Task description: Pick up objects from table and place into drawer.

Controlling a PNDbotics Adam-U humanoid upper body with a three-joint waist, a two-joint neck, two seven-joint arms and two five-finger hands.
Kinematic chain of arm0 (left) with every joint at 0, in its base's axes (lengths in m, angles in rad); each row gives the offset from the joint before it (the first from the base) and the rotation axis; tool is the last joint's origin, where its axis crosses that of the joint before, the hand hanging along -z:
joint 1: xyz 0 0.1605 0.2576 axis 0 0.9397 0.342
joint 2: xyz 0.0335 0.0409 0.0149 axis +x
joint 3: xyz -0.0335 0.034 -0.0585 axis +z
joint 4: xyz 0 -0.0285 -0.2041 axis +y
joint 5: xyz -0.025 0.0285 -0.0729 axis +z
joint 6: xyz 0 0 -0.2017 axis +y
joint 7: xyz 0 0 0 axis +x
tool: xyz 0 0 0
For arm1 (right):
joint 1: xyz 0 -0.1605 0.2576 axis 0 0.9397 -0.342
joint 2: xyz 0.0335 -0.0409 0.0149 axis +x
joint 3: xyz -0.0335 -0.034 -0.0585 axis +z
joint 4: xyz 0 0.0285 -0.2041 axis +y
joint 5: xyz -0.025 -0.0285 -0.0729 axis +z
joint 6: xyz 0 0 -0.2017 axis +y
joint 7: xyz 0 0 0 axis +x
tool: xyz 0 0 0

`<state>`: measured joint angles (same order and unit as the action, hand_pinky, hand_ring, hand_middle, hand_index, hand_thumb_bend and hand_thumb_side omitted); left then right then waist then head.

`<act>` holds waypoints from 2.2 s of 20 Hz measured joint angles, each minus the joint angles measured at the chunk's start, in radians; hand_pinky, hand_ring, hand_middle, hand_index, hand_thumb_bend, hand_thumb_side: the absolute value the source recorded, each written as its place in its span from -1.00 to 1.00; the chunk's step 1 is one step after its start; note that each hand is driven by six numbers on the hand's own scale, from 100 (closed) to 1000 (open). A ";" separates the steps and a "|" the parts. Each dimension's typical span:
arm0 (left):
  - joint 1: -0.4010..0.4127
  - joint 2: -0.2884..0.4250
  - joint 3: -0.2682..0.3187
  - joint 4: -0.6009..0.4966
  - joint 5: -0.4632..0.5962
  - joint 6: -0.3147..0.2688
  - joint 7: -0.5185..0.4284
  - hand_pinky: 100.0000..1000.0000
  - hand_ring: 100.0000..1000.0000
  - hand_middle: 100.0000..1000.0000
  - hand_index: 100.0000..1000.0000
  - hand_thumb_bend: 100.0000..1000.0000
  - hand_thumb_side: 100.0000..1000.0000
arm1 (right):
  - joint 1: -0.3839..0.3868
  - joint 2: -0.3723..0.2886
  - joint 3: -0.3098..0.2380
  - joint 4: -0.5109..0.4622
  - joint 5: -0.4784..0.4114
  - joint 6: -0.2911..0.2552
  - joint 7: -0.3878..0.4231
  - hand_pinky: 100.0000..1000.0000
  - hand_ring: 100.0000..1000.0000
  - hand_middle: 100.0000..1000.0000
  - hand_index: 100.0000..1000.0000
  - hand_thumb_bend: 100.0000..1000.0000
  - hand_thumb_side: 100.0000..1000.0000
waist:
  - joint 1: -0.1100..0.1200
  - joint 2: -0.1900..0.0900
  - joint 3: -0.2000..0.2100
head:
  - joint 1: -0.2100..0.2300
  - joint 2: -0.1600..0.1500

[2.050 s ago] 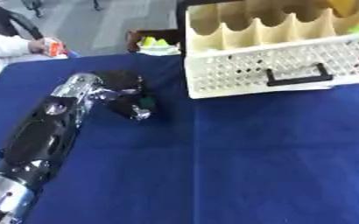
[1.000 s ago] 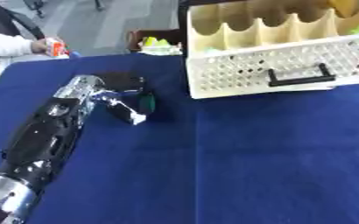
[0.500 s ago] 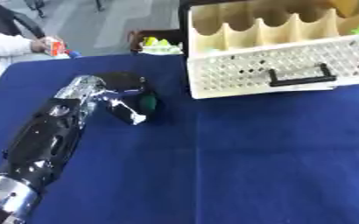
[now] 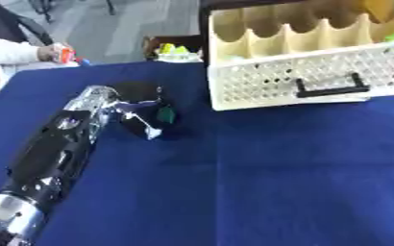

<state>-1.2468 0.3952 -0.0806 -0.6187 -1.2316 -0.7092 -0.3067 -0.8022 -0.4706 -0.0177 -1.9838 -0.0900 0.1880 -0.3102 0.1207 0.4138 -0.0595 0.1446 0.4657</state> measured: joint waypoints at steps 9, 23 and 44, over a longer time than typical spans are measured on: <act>0.000 0.026 -0.008 -0.074 0.171 -0.028 -0.063 -0.93 -0.76 -0.49 0.23 -1.00 -0.64 | 0.011 0.010 0.000 0.000 0.000 0.001 -0.005 0.66 -0.56 -0.64 0.22 -1.00 0.32 | 0.000 -0.039 0.013 | -0.020 0.008; -0.026 0.056 0.005 -0.242 0.546 0.074 -0.165 -1.00 -0.86 -0.58 0.16 -1.00 -0.66 | 0.020 0.020 0.000 0.000 0.000 -0.004 -0.019 0.64 -0.55 -0.63 0.21 -1.00 0.30 | -0.002 -0.070 0.012 | -0.053 0.007; -0.154 0.004 0.045 -0.243 0.475 0.029 0.084 -1.00 -0.86 -0.57 0.16 -1.00 -0.60 | -0.014 0.035 0.019 0.000 -0.009 -0.003 0.017 0.68 -0.56 -0.65 0.20 -1.00 0.31 | 0.059 -0.019 -0.074 | -0.013 -0.072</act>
<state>-1.4006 0.3991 -0.0353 -0.8615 -0.7562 -0.6801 -0.2229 -0.8167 -0.4356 0.0016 -1.9838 -0.0992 0.1852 -0.2933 0.1802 0.3950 -0.1335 0.1318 0.3933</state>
